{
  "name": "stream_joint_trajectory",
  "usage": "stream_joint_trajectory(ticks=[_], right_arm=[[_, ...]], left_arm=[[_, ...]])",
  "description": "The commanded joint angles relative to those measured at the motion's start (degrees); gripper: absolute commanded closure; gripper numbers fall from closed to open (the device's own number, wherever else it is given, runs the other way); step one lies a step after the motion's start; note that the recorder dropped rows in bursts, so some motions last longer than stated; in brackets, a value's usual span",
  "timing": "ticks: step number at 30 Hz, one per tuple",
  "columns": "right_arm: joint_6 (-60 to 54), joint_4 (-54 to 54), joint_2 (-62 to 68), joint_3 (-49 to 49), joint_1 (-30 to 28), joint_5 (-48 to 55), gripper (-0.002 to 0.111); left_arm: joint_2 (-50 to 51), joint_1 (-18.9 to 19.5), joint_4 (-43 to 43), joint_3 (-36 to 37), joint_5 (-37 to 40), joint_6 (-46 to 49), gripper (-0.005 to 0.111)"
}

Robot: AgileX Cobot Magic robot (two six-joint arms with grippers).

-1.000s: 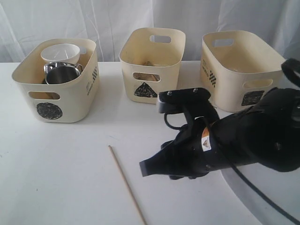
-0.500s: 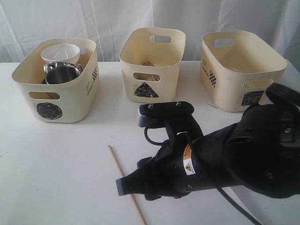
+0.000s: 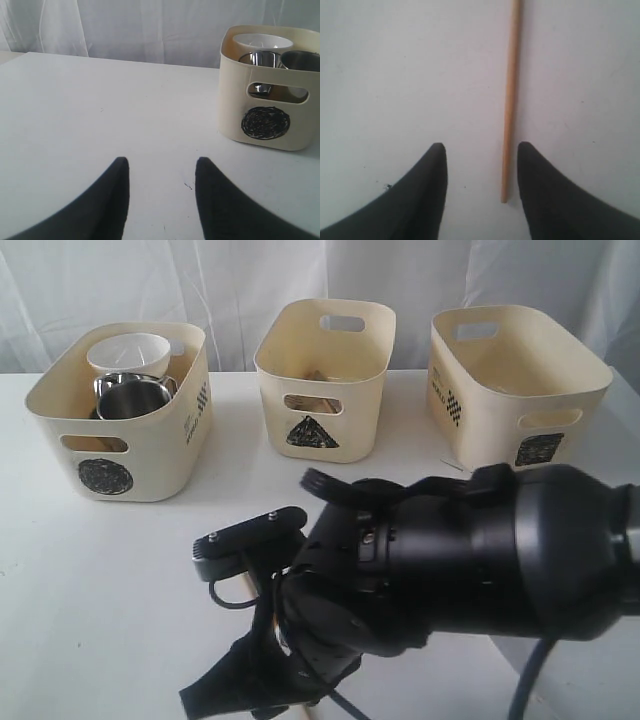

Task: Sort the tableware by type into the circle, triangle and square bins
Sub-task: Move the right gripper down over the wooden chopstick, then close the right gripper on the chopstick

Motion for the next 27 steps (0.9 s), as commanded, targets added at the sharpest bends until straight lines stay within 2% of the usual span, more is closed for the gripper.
stream_joint_trajectory(ticks=[1, 6, 9, 18, 27], right_arm=[[0.38, -3.16, 1.87, -3.56, 0.8, 6.57, 0.066], [0.38, -11.7, 3.79, -6.88, 0.8, 14.45, 0.063], [0.08, -12.61, 4.94, -8.99, 0.8, 17.16, 0.061], [0.08, -11.05, 7.24, -13.97, 1.36, 16.63, 0.06], [-2.75, -8.8, 10.81, -14.51, 1.94, 14.29, 0.06]], left_arm=[[-0.26, 0.14, -0.29, 0.17, 0.0, -0.07, 0.06], [-0.26, 0.14, -0.29, 0.17, 0.0, -0.07, 0.06], [-0.26, 0.14, -0.29, 0.17, 0.0, -0.07, 0.06], [-0.26, 0.14, -0.29, 0.17, 0.0, -0.07, 0.06], [-0.26, 0.14, -0.29, 0.17, 0.0, -0.07, 0.06]])
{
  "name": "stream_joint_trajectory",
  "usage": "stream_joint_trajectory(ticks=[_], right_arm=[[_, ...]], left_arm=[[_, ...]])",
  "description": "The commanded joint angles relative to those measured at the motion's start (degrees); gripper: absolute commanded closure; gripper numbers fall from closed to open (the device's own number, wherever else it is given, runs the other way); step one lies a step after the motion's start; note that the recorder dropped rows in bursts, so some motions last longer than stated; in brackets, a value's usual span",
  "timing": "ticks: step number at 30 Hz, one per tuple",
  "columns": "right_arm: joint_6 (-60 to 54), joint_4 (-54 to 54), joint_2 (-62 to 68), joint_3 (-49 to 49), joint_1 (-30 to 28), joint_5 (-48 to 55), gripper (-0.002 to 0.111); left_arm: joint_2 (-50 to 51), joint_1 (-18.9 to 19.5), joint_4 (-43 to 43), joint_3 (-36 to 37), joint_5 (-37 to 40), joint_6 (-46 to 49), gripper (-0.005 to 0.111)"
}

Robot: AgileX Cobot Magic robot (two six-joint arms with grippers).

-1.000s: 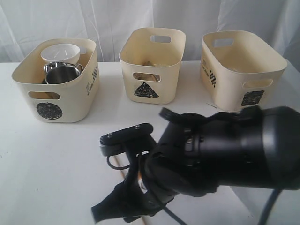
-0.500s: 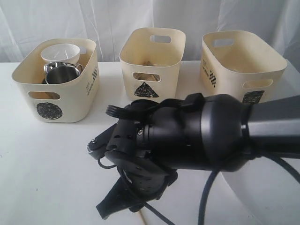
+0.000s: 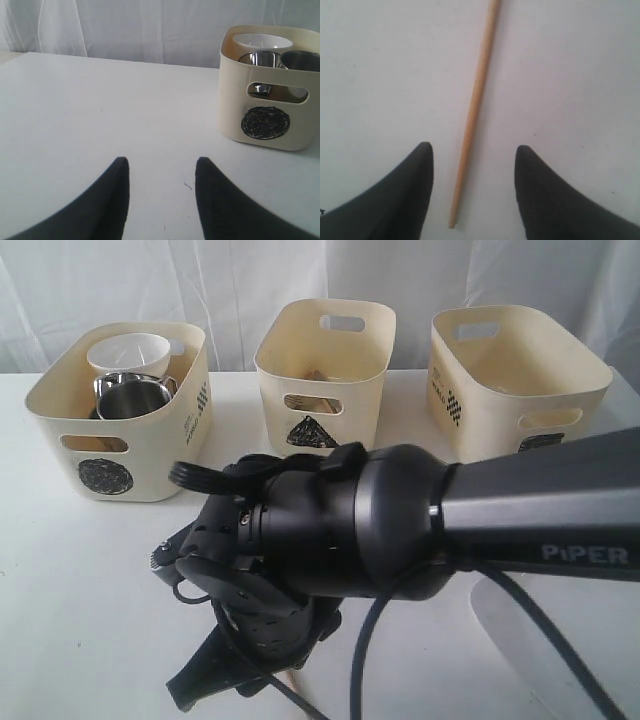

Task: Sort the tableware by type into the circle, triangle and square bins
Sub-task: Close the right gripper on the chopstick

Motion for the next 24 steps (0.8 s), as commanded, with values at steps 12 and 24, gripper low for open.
stream_joint_trajectory(ticks=[12, 24], right_arm=[[-0.77, 0.31, 3.37, -0.52, 0.17, -3.6, 0.06], [-0.34, 2.29, 4.99, -0.52, -3.53, -4.21, 0.06]], left_arm=[[-0.26, 0.14, -0.29, 0.17, 0.0, -0.07, 0.06], [-0.26, 0.14, -0.29, 0.17, 0.0, -0.07, 0.06]])
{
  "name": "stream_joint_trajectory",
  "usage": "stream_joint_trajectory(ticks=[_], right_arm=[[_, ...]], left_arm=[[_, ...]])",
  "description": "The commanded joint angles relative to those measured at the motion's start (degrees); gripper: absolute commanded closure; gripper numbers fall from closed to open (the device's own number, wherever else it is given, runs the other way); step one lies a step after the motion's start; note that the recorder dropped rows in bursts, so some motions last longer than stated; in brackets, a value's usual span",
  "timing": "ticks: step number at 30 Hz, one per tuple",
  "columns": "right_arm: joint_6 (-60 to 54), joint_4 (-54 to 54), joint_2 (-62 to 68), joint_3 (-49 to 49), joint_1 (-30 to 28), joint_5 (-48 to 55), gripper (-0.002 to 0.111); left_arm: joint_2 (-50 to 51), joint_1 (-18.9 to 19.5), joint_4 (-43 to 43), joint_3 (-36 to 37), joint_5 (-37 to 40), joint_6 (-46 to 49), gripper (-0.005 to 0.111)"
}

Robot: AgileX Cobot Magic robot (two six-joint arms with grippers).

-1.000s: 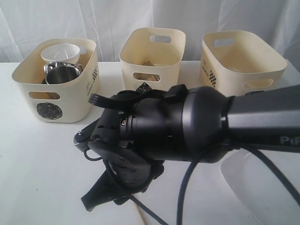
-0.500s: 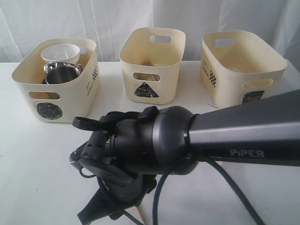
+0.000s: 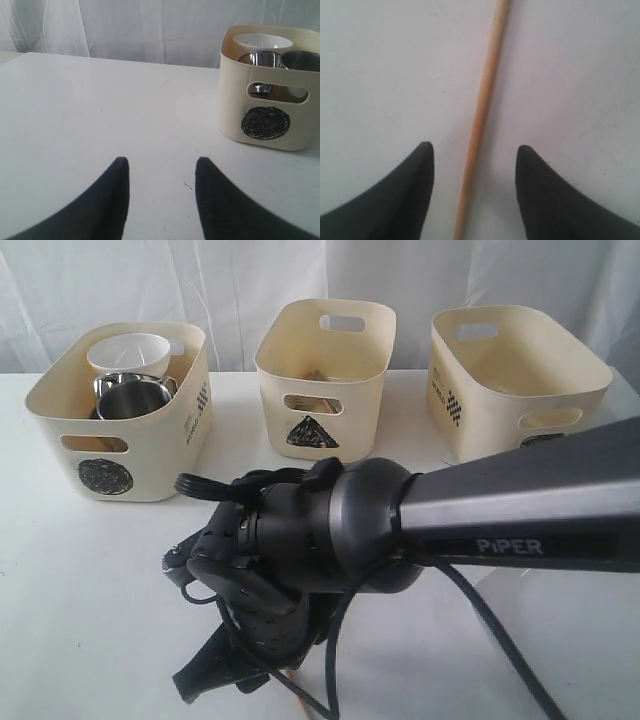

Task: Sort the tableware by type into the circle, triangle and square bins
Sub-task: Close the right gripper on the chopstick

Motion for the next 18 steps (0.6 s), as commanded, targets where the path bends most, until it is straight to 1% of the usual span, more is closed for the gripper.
stream_joint_trajectory(ticks=[1, 18], right_arm=[[-0.34, 1.28, 0.71, -0.24, -1.71, -0.05, 0.06], [-5.58, 5.39, 4.03, -0.24, -2.17, -0.27, 0.061]], left_arm=[[-0.26, 0.14, -0.29, 0.17, 0.0, -0.07, 0.06], [-0.26, 0.14, -0.29, 0.17, 0.0, -0.07, 0.06]])
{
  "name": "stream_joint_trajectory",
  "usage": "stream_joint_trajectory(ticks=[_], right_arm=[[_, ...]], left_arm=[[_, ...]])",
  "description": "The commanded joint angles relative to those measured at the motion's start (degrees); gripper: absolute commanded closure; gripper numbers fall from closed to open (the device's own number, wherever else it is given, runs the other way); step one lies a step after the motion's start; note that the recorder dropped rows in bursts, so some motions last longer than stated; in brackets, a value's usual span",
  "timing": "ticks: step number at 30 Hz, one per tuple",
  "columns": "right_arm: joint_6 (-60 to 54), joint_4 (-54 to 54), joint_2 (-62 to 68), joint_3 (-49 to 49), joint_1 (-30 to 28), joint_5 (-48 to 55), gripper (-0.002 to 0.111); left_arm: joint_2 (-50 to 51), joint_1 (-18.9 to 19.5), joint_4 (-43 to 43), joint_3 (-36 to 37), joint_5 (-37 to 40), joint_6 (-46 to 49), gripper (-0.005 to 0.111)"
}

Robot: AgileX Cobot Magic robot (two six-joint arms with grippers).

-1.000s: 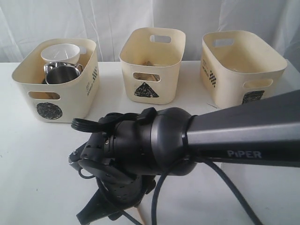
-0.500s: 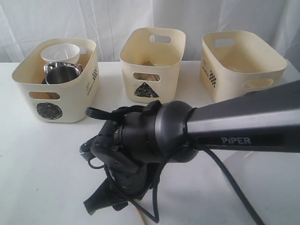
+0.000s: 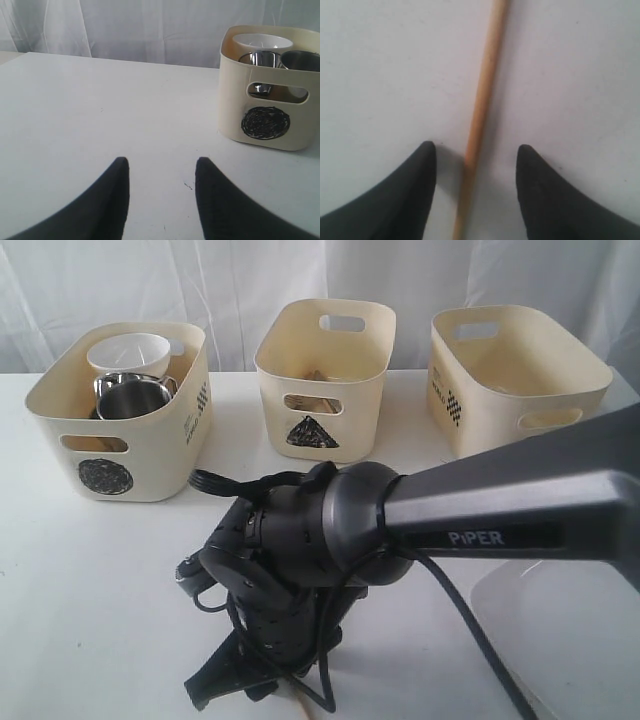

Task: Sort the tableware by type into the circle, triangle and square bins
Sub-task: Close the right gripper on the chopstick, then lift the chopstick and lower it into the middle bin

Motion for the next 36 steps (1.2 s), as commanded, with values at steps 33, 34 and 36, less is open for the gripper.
stream_joint_trajectory(ticks=[33, 34, 36], right_arm=[[9.12, -11.28, -19.16, 4.86, -8.91, -22.29, 0.108], [9.12, -11.28, -19.6, 4.81, -10.44, -23.33, 0.108], [9.12, -11.99, -20.39, 4.81, -13.07, -25.03, 0.108]], left_arm=[[-0.26, 0.14, -0.29, 0.17, 0.0, -0.07, 0.06], [-0.26, 0.14, -0.29, 0.17, 0.0, -0.07, 0.06], [-0.26, 0.14, -0.29, 0.17, 0.0, -0.07, 0.06]])
